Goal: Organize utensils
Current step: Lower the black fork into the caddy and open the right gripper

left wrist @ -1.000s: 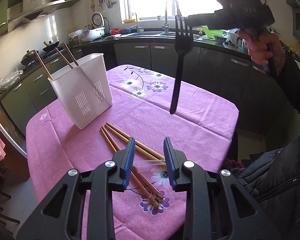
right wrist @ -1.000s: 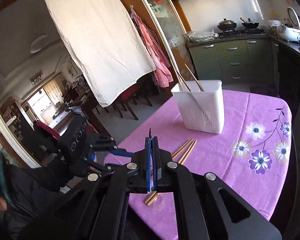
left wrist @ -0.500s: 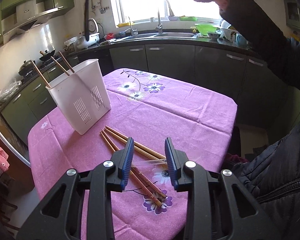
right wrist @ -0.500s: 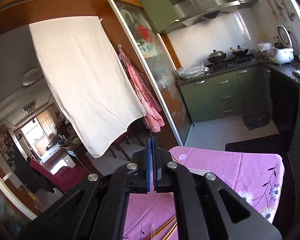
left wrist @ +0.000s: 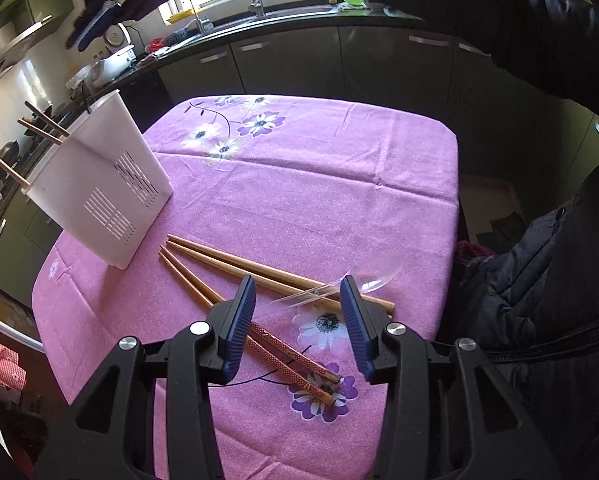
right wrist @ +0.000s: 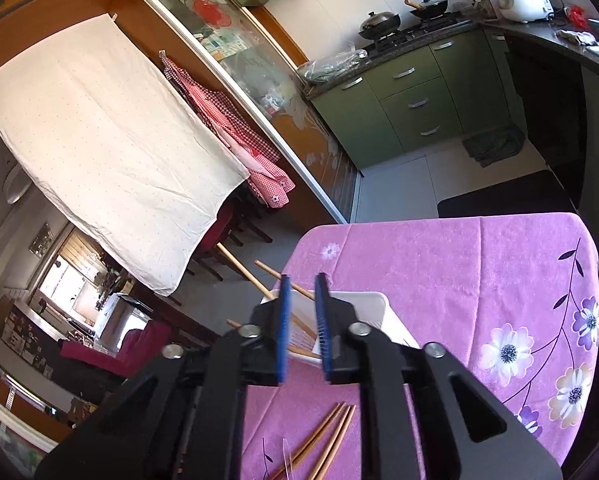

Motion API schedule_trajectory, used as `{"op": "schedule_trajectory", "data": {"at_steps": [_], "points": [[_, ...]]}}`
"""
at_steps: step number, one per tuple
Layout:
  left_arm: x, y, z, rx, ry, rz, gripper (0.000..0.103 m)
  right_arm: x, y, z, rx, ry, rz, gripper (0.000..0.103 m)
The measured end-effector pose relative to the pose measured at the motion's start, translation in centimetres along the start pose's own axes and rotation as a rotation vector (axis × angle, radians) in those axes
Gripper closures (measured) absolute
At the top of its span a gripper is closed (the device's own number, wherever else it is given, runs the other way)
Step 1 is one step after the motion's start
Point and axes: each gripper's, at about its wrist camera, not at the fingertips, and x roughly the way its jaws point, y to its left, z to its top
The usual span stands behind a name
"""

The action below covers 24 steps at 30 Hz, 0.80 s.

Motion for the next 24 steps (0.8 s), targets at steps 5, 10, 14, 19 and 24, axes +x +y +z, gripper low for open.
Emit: {"op": "schedule_trajectory", "data": {"at_steps": [5, 10, 14, 19, 24], "points": [[1.9, -0.2, 0.2, 0.106, 0.093, -0.045, 0.061, -2.8, 1.1, -0.7, -0.036, -0.04, 0.034, 0.078], [2.3, -3.5, 1.3, 0.302, 0.114, -0.171, 0.061, -5.5, 2.1, -3.7, -0.078, -0.012, 0.06, 0.073], [3.0, -7.1, 1.8, 0.442, 0.117, -0.201, 0.061, -6.8, 1.6, -7.1, -0.075, 0.016, 0.065, 0.073], [4.9, -8.9, 2.3, 0.46, 0.119, -0.131, 0.061, -8.1, 0.3, -10.1, -0.051, 0.027, 0.088, 0.072], [6.5, -8.7, 2.2, 0.455, 0.152, -0.048, 0.064, -9.7, -0.4, -11.4, -0.041, 0.011, 0.111, 0.068]]}}
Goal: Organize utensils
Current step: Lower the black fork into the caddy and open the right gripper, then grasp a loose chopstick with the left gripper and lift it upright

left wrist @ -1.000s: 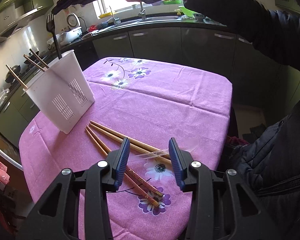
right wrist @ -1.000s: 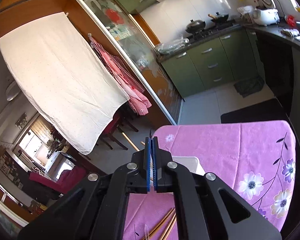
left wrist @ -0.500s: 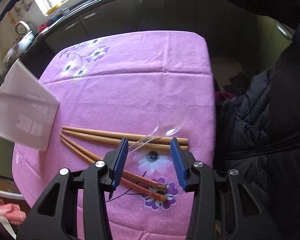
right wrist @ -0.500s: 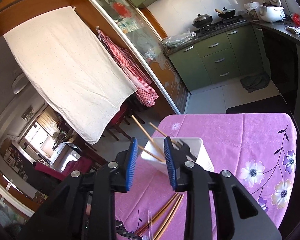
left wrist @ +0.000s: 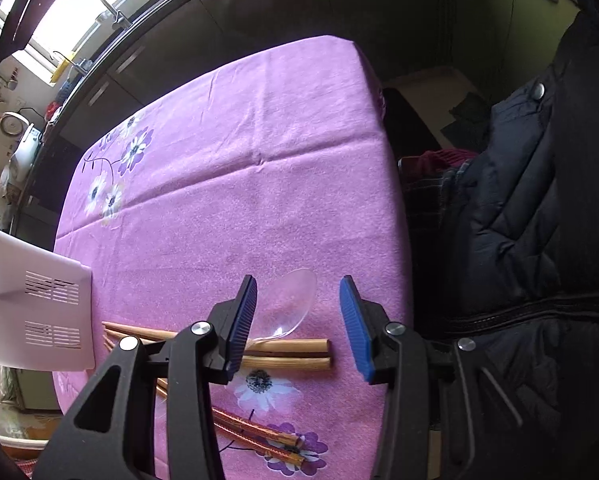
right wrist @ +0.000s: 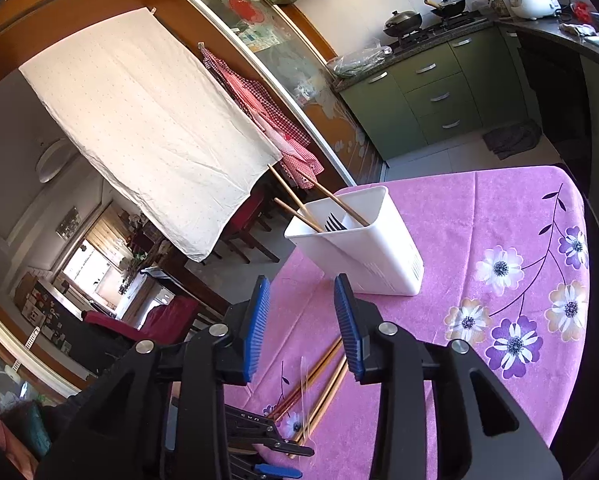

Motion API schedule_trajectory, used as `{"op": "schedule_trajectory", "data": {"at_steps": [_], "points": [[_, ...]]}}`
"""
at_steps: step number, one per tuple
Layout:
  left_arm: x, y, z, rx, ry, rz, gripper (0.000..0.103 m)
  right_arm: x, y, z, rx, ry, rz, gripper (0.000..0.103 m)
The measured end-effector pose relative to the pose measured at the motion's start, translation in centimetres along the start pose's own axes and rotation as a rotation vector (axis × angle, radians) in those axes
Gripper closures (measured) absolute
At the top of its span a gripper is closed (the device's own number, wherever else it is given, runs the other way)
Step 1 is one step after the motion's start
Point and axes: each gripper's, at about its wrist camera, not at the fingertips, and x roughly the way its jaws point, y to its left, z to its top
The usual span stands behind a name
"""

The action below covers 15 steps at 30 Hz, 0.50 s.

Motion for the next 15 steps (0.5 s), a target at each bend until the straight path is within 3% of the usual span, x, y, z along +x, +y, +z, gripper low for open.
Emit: {"op": "schedule_trajectory", "data": {"at_steps": [8, 15], "points": [[0.5, 1.6, 0.0, -0.097, 0.01, -0.047, 0.092, -1.6, 0.6, -0.8, -0.006, -0.026, 0.039, 0.066], [0.5, 2.3, -0.2, -0.163, -0.004, -0.042, 0.097, -2.3, 1.7, -1.9, -0.026, -0.028, 0.071, 0.066]]}}
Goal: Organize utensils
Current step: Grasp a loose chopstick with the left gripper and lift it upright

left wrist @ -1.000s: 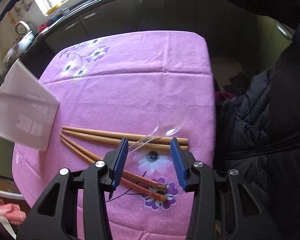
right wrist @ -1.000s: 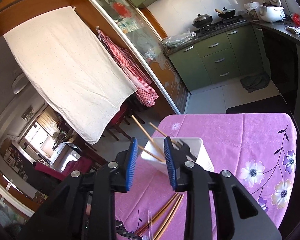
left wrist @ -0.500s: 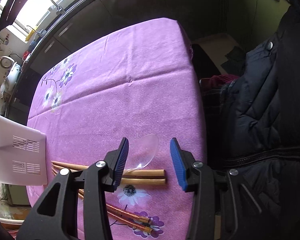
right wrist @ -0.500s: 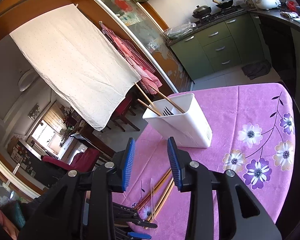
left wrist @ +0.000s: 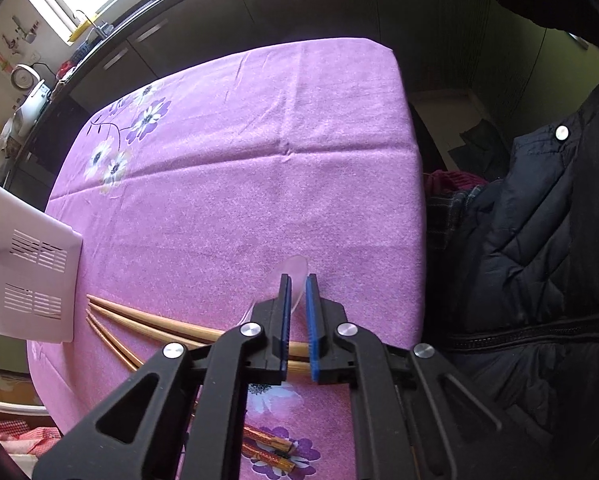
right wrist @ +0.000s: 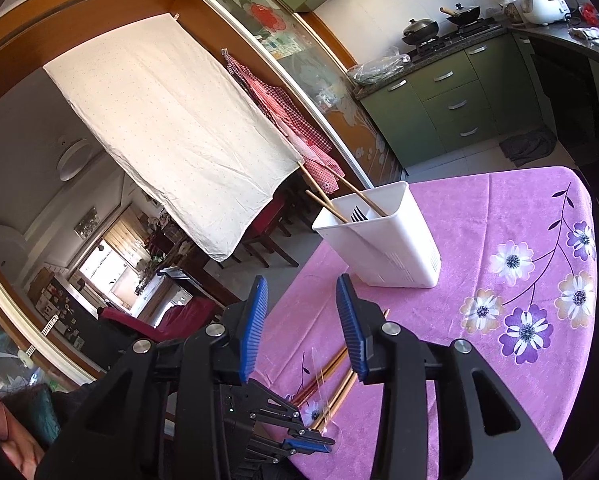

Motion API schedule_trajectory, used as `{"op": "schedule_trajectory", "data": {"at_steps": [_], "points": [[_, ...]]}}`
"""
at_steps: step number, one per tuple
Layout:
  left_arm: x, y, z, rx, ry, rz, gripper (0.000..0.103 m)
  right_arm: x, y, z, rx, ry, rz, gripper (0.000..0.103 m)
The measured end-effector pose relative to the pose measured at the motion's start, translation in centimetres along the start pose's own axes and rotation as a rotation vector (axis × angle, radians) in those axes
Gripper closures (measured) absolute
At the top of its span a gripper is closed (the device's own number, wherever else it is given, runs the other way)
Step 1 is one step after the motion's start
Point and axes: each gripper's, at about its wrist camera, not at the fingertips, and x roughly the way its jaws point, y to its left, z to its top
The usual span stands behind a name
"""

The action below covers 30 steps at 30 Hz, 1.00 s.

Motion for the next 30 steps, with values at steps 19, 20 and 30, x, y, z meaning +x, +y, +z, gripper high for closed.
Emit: {"op": "schedule_trajectory", "data": {"at_steps": [19, 20, 30], "points": [[-5.5, 5.2, 0.5, -0.245, -0.211, 0.069, 0.101, -4.1, 0.5, -2.5, -0.003, -0.082, 0.02, 0.063], [-5.9, 5.7, 0.5, -0.263, -0.222, 0.073, 0.101, -4.3, 0.3, -2.7, 0.005, -0.088, 0.027, 0.063], [-9.7, 8.7, -0.5, -0.405, -0.342, 0.112, 0.101, -3.1, -1.9, -6.8, 0.008, -0.004, -0.307, 0.04]]}}
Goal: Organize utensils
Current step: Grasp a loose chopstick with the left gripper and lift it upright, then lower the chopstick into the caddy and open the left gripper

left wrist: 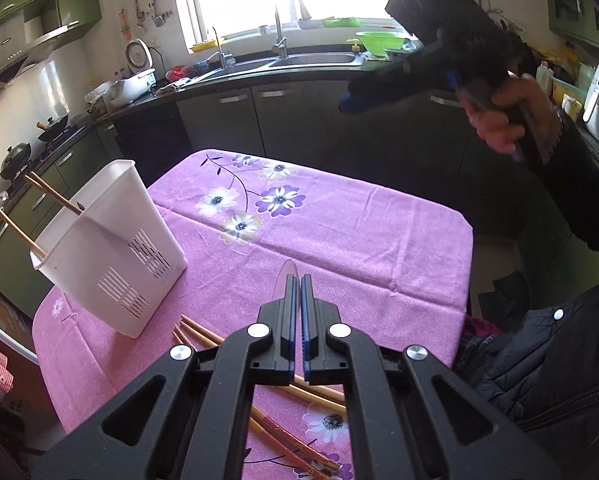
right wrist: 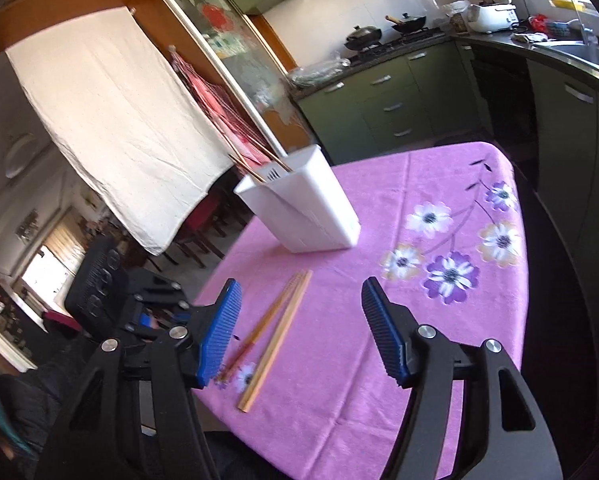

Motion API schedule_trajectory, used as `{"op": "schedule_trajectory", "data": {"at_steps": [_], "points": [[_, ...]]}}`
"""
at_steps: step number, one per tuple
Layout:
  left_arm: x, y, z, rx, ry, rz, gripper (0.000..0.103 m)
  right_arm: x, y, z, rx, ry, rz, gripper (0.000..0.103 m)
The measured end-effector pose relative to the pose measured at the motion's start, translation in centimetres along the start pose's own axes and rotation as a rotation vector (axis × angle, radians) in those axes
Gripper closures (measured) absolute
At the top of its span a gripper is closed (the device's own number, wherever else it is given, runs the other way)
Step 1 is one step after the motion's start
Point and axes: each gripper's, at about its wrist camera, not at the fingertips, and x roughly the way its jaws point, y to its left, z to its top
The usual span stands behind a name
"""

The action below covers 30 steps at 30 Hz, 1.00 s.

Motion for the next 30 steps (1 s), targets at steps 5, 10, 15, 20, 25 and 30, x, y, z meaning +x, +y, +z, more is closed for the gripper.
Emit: {"op": "schedule_trajectory", "data": {"at_steps": [5, 10, 15, 20, 25, 30], "points": [[-2.1, 1.8, 0.9, -0.085, -0.067, -0.014, 0.101, 2.4, -1.1, -2.4, -0.004, 0.078, -0.056, 0.039], [-4.3, 3.8, 2.0, -0.195, -0.141, -0.055, 0.101, 4.3, -1.8, -4.1, 0.0, 0.135, -0.051, 0.039], [-6.9, 5.9, 3.9, -0.293, -0.235, -0.089, 0.101, 5.2, -2.0, -5.0, 0.007, 0.157, -0.029, 0.039], [-11.6, 8.6, 7.3, -0.348, -0.415, -0.024, 0.101, 5.6, -1.8, -5.5, 0.011, 0.164, -0.005, 0.039], [-15.5, 11.5, 10.3, -0.385, -0.627, 0.089, 0.101, 5.9, -1.9, -6.2, 0.022, 0.171, 0.026, 0.039], [-14.8, 14.7, 11.4, -0.44, -0.703, 0.16, 0.101, 5.9, -2.0, -6.7, 0.04, 0.171, 0.059, 0.039]]}}
